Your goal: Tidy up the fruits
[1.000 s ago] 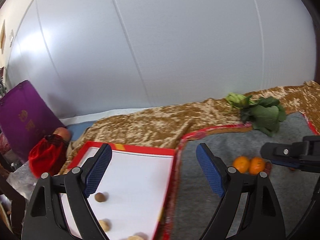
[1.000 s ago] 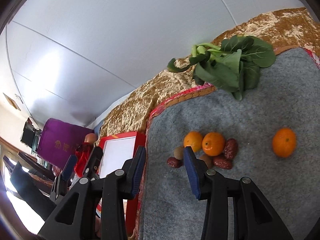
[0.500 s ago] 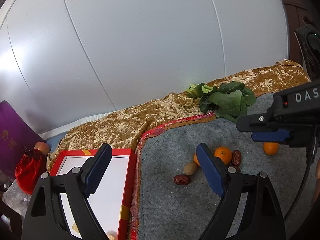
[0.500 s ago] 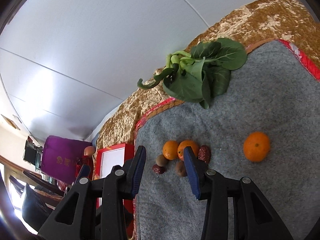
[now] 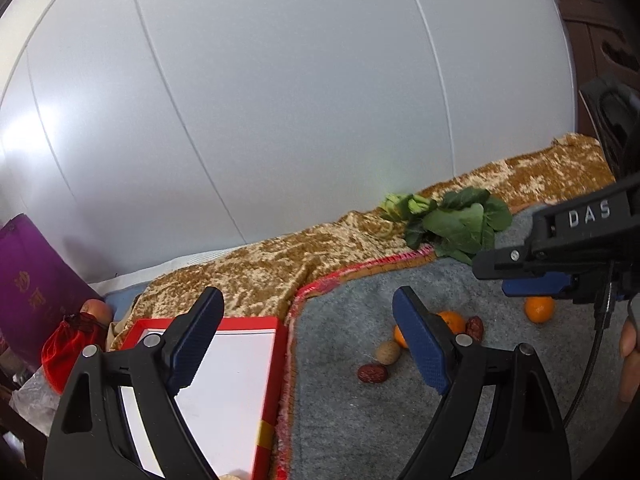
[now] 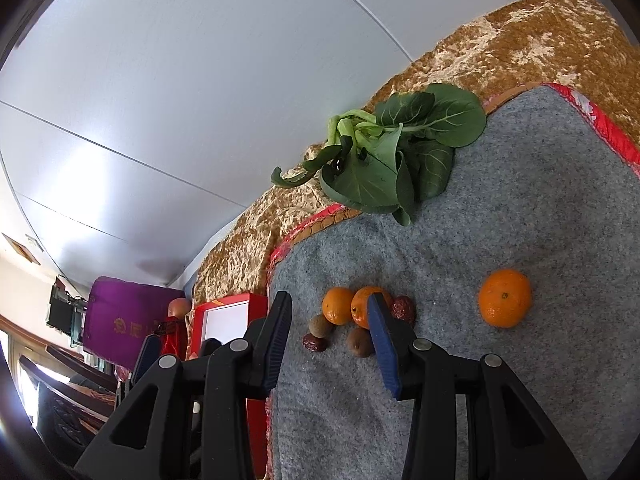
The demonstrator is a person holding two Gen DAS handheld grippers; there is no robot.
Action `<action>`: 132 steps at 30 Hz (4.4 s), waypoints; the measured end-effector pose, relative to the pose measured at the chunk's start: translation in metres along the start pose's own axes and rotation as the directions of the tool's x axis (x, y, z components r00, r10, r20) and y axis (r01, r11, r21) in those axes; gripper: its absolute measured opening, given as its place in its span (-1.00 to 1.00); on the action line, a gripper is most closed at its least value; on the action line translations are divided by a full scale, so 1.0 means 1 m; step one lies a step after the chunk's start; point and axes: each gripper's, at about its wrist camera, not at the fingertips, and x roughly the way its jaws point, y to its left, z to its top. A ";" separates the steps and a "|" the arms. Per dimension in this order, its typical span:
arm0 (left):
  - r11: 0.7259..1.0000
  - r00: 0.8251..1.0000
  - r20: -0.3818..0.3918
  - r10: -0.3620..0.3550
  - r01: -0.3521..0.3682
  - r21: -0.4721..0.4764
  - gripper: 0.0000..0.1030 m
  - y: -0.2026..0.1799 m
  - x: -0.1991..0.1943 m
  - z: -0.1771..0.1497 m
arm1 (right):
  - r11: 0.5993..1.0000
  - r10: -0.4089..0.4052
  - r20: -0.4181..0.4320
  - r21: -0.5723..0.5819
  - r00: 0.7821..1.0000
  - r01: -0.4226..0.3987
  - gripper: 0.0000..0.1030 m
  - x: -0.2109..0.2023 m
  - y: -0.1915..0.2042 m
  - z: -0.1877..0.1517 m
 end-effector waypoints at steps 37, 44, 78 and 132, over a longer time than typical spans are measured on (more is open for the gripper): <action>0.574 0.768 -0.123 0.628 -0.564 -0.594 0.77 0.307 -0.087 -0.067 | 0.990 -0.061 -0.086 -0.133 0.994 0.049 -0.19 0.048 0.032 -0.033; 0.529 0.745 -0.119 0.656 -0.567 -0.632 0.77 0.326 -0.110 -0.067 | 0.989 -0.064 -0.096 -0.137 0.993 0.051 -0.19 0.052 0.032 -0.035; 0.451 0.673 -0.122 0.730 -0.608 -0.654 0.86 0.352 -0.177 -0.050 | 0.989 -0.054 -0.128 -0.146 0.990 0.035 -0.19 0.061 0.033 -0.041; 0.814 0.886 0.095 0.453 -0.368 -0.449 1.00 0.179 -0.189 0.038 | 0.991 0.043 -0.030 -0.127 0.999 -0.047 -0.19 -0.016 0.012 -0.018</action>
